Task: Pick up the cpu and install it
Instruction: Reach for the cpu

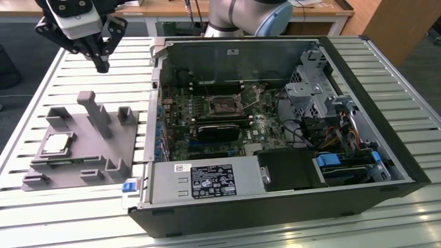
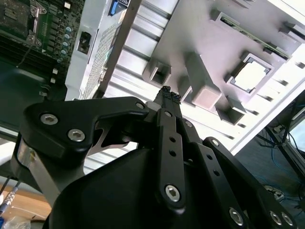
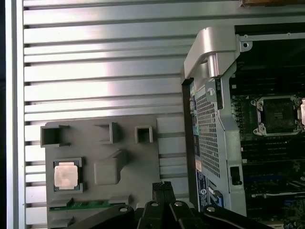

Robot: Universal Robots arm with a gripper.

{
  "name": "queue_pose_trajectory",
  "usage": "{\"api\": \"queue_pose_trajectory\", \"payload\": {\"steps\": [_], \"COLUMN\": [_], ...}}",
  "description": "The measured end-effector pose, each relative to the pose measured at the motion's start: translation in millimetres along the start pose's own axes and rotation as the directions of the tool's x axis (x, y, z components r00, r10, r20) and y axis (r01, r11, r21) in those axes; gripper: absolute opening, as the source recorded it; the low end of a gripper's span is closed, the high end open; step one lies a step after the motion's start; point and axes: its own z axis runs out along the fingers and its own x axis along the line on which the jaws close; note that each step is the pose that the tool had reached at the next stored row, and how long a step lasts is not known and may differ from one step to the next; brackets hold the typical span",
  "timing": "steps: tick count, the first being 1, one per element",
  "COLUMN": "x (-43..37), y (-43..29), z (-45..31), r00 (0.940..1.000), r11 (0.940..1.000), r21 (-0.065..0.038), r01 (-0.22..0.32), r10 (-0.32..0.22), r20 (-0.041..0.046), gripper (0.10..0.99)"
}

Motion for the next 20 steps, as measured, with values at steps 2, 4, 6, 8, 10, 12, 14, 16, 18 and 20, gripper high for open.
{"api": "queue_pose_trajectory", "payload": {"steps": [2, 4, 6, 8, 10, 12, 14, 16, 18, 20], "x": [1.6, 3.2, 5.0, 7.3, 9.4, 11.5, 13.8, 15.8, 17.7, 19.7], "y": [-0.1, -0.2, -0.3, -0.5, -0.7, -0.8, -1.0, -1.2, -1.3, -1.5], "z": [0.1, 0.3, 0.5, 0.7, 0.8, 1.0, 1.2, 1.3, 1.3, 1.5], "r00": [1.0, 1.0, 1.0, 1.0, 1.0, 1.0, 1.0, 1.0, 1.0, 1.0], "r11": [1.0, 1.0, 1.0, 1.0, 1.0, 1.0, 1.0, 1.0, 1.0, 1.0], "r21": [0.0, 0.0, 0.0, 0.0, 0.0, 0.0, 0.0, 0.0, 0.0, 0.0], "r01": [0.0, 0.0, 0.0, 0.0, 0.0, 0.0, 0.0, 0.0, 0.0, 0.0], "r10": [0.0, 0.0, 0.0, 0.0, 0.0, 0.0, 0.0, 0.0, 0.0, 0.0], "r20": [-0.0005, -0.0009, -0.0012, -0.0013, -0.0016, -0.0018, -0.002, -0.0023, -0.0026, -0.0029], "gripper": [0.106, 0.106, 0.106, 0.106, 0.106, 0.106, 0.106, 0.106, 0.106, 0.106]}}
